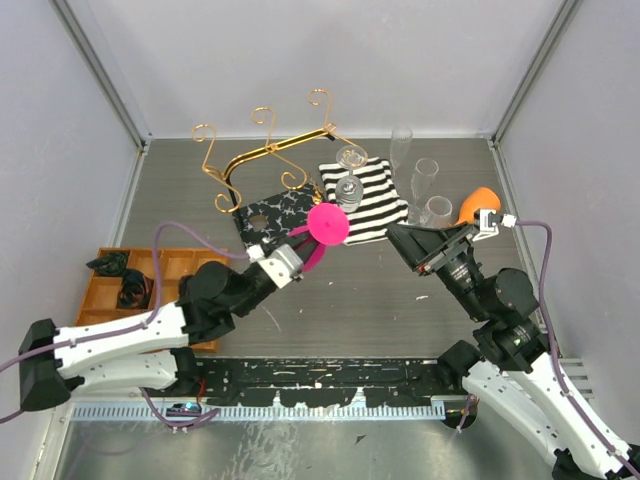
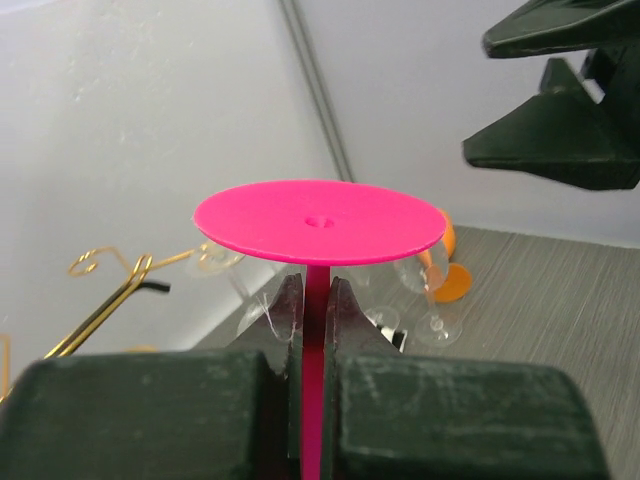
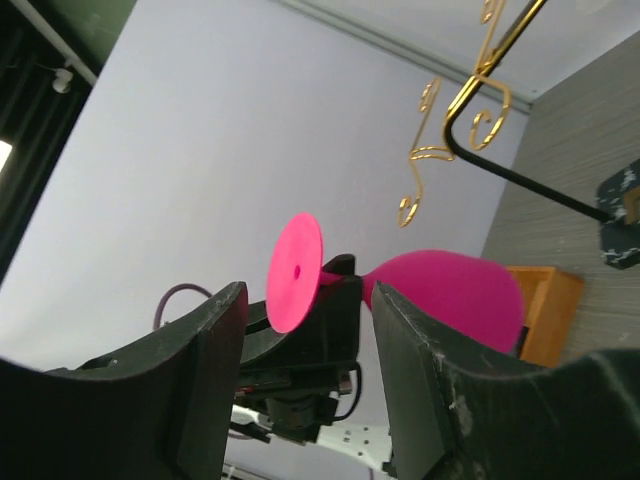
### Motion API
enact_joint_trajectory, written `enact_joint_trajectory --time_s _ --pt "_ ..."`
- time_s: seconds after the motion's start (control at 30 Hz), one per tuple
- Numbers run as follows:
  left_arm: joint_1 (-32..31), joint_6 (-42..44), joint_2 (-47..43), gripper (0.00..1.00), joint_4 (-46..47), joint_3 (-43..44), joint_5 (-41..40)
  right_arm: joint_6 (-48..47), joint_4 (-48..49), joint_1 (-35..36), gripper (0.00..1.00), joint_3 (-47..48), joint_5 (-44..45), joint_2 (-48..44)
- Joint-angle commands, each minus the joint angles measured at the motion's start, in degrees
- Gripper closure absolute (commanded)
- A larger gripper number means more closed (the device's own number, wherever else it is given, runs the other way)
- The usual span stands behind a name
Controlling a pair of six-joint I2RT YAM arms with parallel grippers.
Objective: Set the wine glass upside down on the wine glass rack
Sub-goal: Turn the wine glass upside down at the wine rack.
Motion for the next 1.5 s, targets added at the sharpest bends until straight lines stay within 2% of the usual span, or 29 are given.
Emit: enact_joint_trajectory --time_s 0.0,0.1,0.17,0.27,0.37,0.5,0.67,1.03,1.2,1.47 --pt "0.3 -2.1 -8.5 1.0 -6.7 -4.2 -7.9 -8.0 -4.7 0.2 0.41 2.1 5.3 -2.2" --pt "0.9 -4.0 -13.8 1.0 -11.2 -7.4 -10.4 -10.2 -6.6 0.2 0.42 1.6 7.9 -3.4" --pt "2.4 -6.1 -17.4 1.0 -12.1 -9.9 -9.1 -11.3 -7.3 0.2 0.42 1.2 9.1 -4.0" --pt "7.3 -10.4 -20.8 1.0 -12.8 -12.9 -6.9 -12.4 -7.3 0.2 0.42 0.7 10.0 -4.0" --pt "15.1 -16.3 -20.9 1.0 -14.5 -13.9 -0.5 -13.2 -7.4 0.2 0.42 1.0 10.0 -3.2" --pt "24.3 -24.8 -18.9 1.0 -10.2 -16.0 8.7 -14.0 -7.7 0.2 0.42 1.1 9.2 -2.3" --pt "28.9 -28.7 -19.5 1.0 -6.8 -19.7 11.1 -14.7 -8.1 0.1 0.42 0.9 9.5 -2.1" --pt "33.6 -26.9 -32.2 1.0 -13.8 -22.4 9.7 -15.6 -8.4 0.2 0.42 0.8 9.1 -1.5" --pt "33.9 -23.8 -38.6 1.0 -19.5 -22.4 5.7 -15.1 -8.5 0.2 0.42 0.8 8.0 -1.0" --pt "35.1 -20.4 -39.8 1.0 -18.2 -23.1 -0.9 -14.7 -8.3 0.2 0.42 1.5 7.1 -0.9"
